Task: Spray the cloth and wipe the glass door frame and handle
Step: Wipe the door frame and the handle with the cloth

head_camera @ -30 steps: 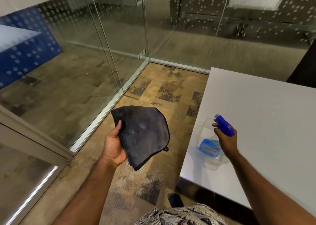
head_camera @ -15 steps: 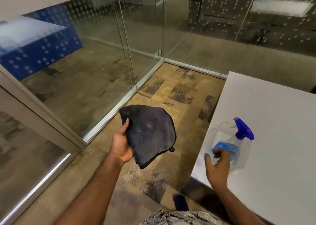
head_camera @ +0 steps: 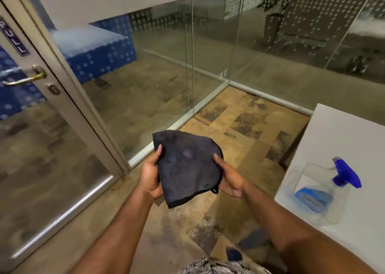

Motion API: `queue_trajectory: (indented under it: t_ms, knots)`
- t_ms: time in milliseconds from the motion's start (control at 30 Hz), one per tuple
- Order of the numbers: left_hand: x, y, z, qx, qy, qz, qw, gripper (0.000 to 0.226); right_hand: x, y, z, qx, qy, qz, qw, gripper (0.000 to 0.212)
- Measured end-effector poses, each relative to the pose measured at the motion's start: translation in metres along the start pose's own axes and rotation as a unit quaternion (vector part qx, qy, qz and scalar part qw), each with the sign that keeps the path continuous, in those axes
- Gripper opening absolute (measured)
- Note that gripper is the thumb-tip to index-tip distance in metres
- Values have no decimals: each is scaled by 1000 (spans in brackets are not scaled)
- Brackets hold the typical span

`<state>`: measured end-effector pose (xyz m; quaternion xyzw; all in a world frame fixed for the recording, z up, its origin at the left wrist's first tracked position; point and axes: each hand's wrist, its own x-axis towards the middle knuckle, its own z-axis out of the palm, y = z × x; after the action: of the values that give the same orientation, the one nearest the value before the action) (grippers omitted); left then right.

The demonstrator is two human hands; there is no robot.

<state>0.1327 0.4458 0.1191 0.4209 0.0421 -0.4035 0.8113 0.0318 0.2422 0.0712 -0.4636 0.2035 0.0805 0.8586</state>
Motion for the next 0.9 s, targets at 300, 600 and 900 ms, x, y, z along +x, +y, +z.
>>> queue_trajectory:
  t_ms: [300,600,900]
  knots:
    - [-41,52,-70,-15,9,-7,1000,48,25,5,81,55,-117,40,991,64]
    - [-54,112,-120,20,26,-13,999,43,67,17,147,37,-120,101,987,84]
    - [-16,182,-163,20,56,18,998,42,166,1,200,25,-161,74,984,54]
